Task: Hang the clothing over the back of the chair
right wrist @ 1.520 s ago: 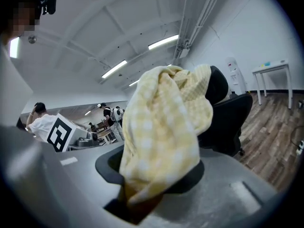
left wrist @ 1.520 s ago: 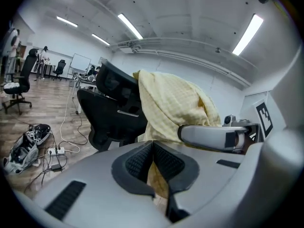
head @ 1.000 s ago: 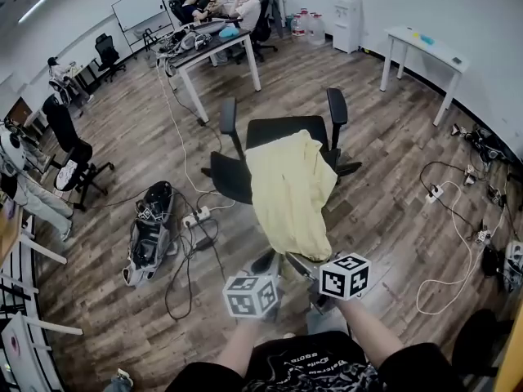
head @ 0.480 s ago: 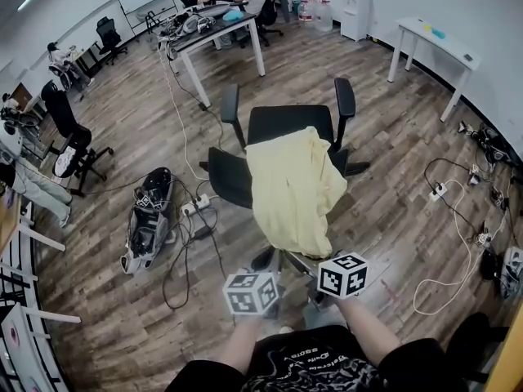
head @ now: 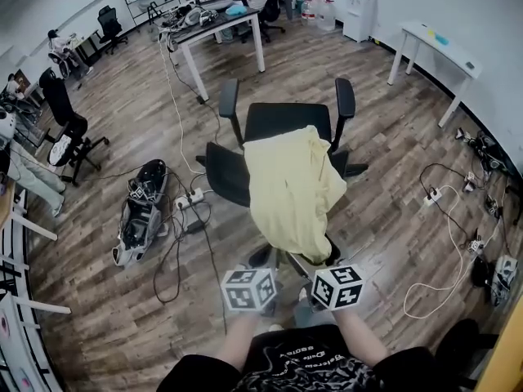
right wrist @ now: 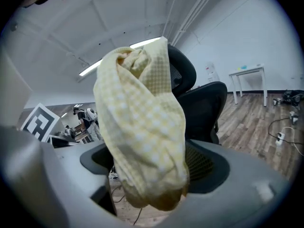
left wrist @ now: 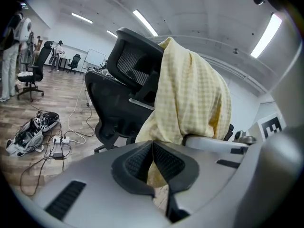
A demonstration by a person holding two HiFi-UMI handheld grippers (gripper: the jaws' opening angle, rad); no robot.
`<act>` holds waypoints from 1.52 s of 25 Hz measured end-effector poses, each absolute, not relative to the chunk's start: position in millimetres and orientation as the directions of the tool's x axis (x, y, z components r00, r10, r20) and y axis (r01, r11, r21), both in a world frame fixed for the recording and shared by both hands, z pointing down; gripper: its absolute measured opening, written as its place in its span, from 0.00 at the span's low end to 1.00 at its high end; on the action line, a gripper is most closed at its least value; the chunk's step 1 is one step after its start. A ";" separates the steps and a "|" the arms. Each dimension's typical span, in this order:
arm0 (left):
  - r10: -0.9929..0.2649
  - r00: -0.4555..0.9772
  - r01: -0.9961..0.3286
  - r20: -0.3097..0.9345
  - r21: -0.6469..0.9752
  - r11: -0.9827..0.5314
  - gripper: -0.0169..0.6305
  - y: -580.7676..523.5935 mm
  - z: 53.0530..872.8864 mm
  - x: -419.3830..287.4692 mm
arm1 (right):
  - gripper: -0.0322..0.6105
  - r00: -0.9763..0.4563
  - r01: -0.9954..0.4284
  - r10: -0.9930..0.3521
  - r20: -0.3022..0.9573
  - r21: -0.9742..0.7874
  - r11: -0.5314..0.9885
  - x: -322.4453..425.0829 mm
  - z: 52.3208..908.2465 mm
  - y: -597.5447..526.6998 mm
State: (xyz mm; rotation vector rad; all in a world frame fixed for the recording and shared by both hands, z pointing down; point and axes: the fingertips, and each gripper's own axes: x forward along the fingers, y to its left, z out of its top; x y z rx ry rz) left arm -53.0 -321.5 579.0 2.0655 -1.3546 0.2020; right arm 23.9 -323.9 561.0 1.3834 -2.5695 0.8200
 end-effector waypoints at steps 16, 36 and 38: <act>-0.760 0.462 -0.864 0.457 0.425 -0.270 0.04 -274.5 573.6 -58.0 | 0.72 -0.528 -0.837 -0.779 0.338 -0.364 0.409 36.3 549.9 -269.4; -0.818 0.475 -0.851 0.323 0.405 -0.334 0.05 -205.9 546.8 -72.8 | 0.72 -0.548 -0.836 -0.766 0.337 -0.208 0.507 5.4 532.8 -201.2; -0.824 0.474 -0.852 0.310 0.399 -0.340 0.05 -202.7 542.6 -71.8 | 0.72 -0.547 -0.837 -0.765 0.341 -0.201 0.509 5.4 531.8 -198.5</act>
